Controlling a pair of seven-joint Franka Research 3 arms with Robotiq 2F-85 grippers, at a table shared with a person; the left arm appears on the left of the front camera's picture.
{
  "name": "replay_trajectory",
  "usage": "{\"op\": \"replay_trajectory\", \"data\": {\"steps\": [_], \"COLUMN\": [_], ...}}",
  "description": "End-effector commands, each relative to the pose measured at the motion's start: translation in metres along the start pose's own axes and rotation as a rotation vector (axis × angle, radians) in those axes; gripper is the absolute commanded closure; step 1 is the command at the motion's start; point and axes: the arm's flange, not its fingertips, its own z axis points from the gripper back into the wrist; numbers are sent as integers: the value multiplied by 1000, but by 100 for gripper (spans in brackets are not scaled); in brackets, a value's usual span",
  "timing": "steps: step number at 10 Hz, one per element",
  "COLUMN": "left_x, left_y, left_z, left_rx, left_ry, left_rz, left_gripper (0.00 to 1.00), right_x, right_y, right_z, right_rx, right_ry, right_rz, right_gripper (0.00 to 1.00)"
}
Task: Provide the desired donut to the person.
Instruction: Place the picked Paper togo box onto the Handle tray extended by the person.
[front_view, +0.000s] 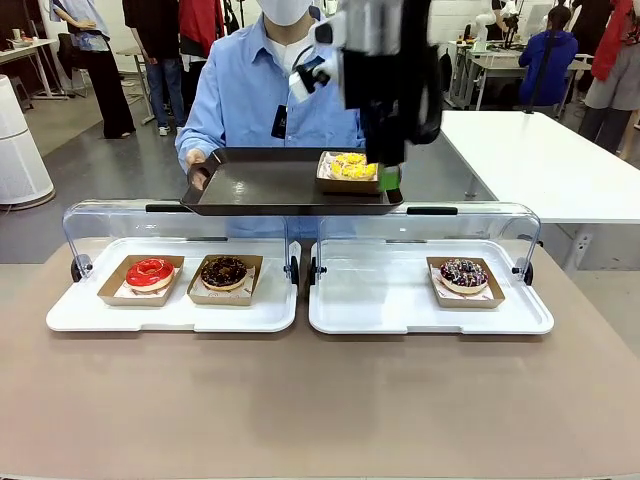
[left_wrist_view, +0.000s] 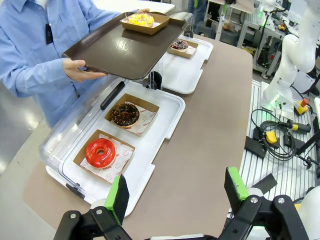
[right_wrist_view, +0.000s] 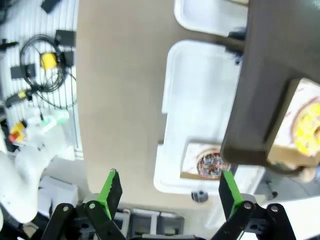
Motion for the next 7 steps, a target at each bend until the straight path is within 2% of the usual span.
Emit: {"op": "replay_trajectory", "data": {"steps": [1,4,7], "left_x": [2,2,2], "left_y": [-1,-1,-1], "left_z": [1,1,1], "left_rx": [-2,-2,-2], "left_ry": [-12,-12,-12], "left_rz": [7,7,7], "left_gripper": [0,0,0], "right_x": [-55,-133,-187], "right_y": [42,69,58], "right_z": [-2,-24,-75], "right_rx": [-65,-123,-117], "right_ry": [-49,-64,-137], "right_rz": [38,2,-89], "right_gripper": [0,0,0]}}
